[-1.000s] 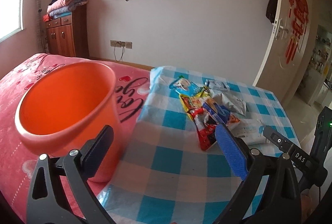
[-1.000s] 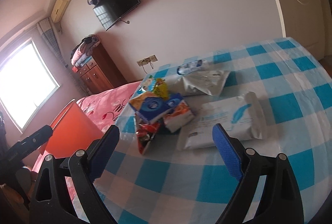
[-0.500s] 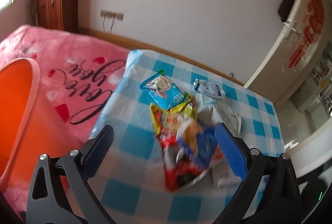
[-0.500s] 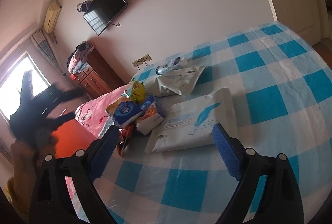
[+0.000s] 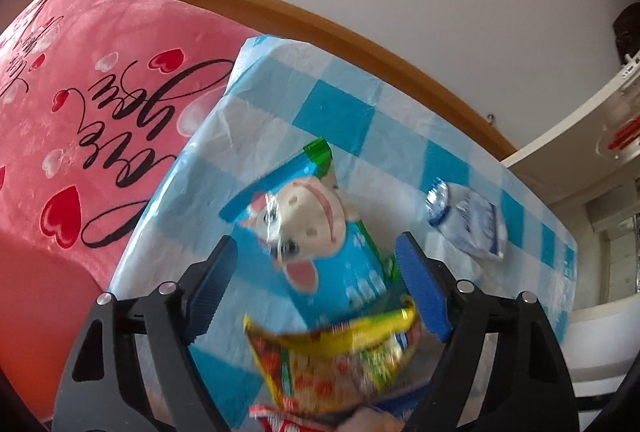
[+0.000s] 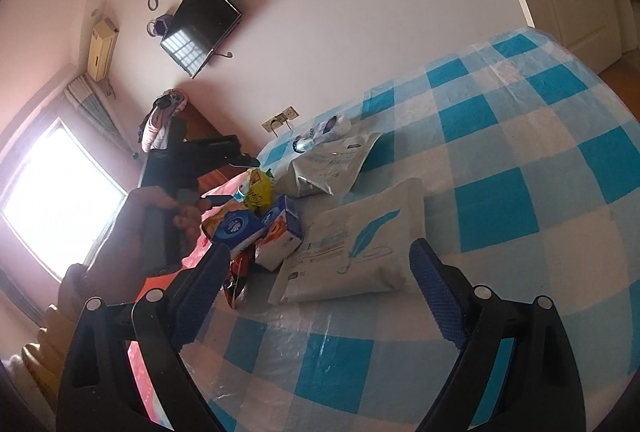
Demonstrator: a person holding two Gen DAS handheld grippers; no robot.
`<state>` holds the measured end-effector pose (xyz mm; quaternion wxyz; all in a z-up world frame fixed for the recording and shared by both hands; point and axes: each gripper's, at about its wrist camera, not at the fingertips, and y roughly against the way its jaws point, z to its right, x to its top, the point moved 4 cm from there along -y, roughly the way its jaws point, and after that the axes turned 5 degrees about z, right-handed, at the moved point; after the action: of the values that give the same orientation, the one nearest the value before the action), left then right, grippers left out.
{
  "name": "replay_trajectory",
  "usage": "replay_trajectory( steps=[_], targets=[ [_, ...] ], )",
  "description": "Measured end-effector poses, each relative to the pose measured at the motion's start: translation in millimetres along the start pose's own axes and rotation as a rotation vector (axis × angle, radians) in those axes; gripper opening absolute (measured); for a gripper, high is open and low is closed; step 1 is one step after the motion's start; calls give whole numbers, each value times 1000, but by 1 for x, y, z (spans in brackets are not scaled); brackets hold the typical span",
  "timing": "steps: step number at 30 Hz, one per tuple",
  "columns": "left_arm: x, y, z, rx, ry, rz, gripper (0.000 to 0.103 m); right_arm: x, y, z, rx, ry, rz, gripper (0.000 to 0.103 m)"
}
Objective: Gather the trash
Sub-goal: 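Move both tools back to the table, left tool toward the blue cartoon snack bag, then grasp the blue cow-print snack bag with the left tool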
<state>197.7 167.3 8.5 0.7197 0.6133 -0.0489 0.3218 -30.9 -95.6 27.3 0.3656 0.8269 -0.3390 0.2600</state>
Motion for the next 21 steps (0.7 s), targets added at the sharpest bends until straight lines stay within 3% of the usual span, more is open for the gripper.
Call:
replay_trajectory(
  steps=[2,3,8,15,21],
  targets=[
    [2,-8,0,5,1,-21,78,0,0,3,0,-6,-6,90],
    [2,-12,0,20,1,-28,69,0,0,5,0,-10,-10,90],
    [-2,-18,5,22,-26,-31,57,0,-2,14,-20,-25,-37,90],
    [-32,-5,21,-18,-92,-30,53,-3,-5,22,-44,-30,-68,90],
    [-82,16,48,-95,-173,-57,53,-2,-3,25,-53,-21,-71,90]
  ],
)
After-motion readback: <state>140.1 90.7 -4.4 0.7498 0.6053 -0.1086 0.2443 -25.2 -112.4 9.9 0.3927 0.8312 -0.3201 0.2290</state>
